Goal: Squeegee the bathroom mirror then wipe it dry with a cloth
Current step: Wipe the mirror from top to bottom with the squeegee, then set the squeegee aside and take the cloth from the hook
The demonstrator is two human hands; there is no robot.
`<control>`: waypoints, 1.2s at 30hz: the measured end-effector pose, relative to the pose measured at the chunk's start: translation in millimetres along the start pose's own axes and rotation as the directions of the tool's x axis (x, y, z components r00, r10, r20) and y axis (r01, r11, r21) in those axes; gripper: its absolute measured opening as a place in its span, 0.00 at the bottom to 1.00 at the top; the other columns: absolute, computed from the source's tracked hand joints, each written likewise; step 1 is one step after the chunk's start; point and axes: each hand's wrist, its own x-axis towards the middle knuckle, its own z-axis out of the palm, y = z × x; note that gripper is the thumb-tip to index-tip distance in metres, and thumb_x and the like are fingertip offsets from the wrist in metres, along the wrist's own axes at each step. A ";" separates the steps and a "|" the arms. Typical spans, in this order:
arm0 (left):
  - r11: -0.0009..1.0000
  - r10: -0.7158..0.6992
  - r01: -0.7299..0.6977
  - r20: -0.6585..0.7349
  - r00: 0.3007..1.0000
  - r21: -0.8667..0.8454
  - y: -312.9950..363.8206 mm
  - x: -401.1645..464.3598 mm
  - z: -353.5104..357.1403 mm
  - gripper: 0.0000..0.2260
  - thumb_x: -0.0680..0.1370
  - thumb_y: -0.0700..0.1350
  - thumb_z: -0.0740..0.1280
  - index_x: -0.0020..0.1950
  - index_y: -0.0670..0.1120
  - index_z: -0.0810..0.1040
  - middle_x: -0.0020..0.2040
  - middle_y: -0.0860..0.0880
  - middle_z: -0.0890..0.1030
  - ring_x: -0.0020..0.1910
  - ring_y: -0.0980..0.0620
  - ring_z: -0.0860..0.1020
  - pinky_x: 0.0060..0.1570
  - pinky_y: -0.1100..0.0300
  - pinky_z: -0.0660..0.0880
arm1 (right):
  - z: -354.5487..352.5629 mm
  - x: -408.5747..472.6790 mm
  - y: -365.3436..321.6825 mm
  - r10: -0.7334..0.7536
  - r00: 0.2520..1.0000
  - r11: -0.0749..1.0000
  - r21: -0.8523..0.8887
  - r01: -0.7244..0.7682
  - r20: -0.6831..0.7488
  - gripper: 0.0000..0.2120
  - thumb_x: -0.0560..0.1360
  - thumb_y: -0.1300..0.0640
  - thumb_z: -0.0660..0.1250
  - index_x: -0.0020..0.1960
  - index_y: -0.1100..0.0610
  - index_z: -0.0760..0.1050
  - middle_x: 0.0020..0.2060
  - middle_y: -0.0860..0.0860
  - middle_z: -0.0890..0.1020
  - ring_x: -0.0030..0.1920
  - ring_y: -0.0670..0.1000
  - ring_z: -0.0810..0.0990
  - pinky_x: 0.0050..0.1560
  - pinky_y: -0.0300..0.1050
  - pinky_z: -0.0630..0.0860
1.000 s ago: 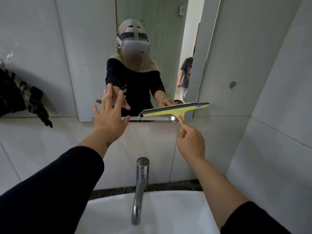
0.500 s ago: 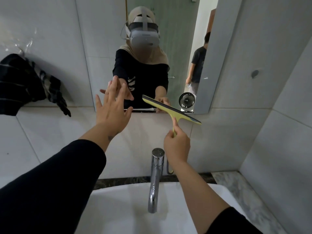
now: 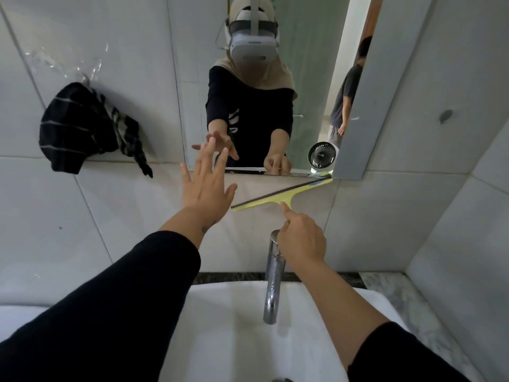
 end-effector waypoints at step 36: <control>0.829 0.517 -0.545 -0.197 0.833 -0.126 239.3 12.7 -16.0 0.32 0.70 0.52 0.73 0.72 0.53 0.68 0.36 0.51 0.79 0.32 0.46 0.77 0.38 0.56 0.72 | -258.2 91.6 71.3 0.541 0.813 0.703 0.646 -0.297 -0.215 0.24 0.69 0.59 0.74 0.58 0.59 0.65 0.54 0.59 0.79 0.50 0.62 0.82 0.49 0.60 0.81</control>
